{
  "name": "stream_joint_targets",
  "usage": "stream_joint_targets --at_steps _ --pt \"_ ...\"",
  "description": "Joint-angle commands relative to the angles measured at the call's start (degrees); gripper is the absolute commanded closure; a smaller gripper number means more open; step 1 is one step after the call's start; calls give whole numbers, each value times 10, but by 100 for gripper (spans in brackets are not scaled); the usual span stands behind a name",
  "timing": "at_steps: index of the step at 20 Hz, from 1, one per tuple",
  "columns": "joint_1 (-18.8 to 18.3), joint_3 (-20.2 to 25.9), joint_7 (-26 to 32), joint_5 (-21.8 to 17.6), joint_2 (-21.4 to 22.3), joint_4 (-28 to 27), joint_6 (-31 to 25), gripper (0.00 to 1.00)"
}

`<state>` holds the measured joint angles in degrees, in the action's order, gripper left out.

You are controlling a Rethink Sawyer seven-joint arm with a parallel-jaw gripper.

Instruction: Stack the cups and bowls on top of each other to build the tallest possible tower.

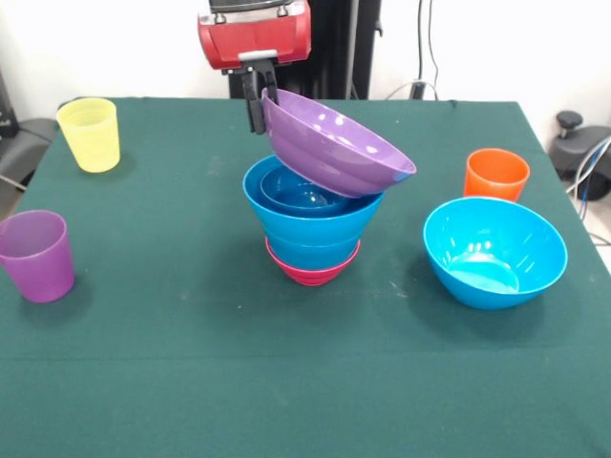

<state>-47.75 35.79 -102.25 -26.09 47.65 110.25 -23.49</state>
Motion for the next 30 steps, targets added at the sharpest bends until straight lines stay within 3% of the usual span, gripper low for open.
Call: stream_joint_targets --at_steps 1,29,30 --pt "24 -21 -4 -38 -15 -28 6 100" --pt "10 -18 7 -35 -14 -23 -6 100" --pt "9 -18 7 -35 -14 -21 -5 0"
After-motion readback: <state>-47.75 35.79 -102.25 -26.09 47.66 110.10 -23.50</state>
